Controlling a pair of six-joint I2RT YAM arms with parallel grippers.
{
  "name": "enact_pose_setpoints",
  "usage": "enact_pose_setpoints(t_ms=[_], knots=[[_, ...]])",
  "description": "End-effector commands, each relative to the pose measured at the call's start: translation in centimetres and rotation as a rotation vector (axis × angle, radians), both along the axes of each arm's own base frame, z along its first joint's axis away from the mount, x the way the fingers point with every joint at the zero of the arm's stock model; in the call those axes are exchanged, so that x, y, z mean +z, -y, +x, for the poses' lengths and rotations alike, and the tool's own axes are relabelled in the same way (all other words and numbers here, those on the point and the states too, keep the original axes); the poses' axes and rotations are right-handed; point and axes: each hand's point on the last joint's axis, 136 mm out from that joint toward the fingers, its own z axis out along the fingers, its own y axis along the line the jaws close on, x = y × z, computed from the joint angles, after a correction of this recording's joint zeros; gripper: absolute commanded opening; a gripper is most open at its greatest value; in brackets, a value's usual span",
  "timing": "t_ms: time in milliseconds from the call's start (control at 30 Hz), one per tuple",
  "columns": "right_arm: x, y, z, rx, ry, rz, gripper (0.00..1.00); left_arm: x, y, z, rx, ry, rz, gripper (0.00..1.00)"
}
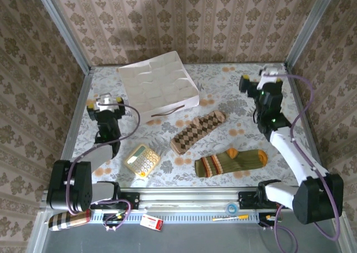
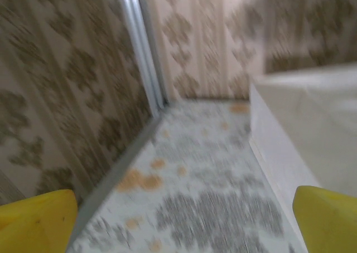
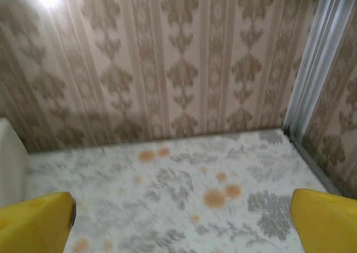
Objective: Roll the socks
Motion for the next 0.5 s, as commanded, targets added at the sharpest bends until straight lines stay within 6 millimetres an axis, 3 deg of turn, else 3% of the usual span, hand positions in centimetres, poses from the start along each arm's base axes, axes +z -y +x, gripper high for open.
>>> enact_pose_setpoints(t_ms=[0,67,133,200,333,400,467], knots=[[1.7,1.8,-2.6,-0.147,-0.137,0.197,1.0,5.3,-3.4,-0.7,0.274,0.101,-0.3,1.0],[-0.6,4.1,-3.3,-0.29,-0.146,0.411,1.0,4.2,-3.2,-1.4,0.275,-0.042,-0.561,1.0],[-2.0,2.8,-2.3,-0.157,-0.187,0.525,0.97,3.1,-2.6,0.9,0.14,-0.034,-0.863,1.0],[-2.8,1.1,-2.6,-0.118,-0.247,0.509,0.84,2.4,-1.0,2.7,0.039,-0.132,-1.037,1.0],[-6.0,-4.2,-4.6,-0.032,-0.46,0.41,0.67,4.1,4.4,2.4,-0.077,-0.303,-0.887,1.0],[-8.9,-7.8,-6.1,0.053,-0.591,0.386,0.57,3.5,8.9,1.3,-0.193,-0.405,-0.85,0.99],[-12.0,-10.5,-7.4,0.11,-0.7,0.393,0.48,1.7,14.1,-0.4,-0.331,-0.538,-0.814,0.88]])
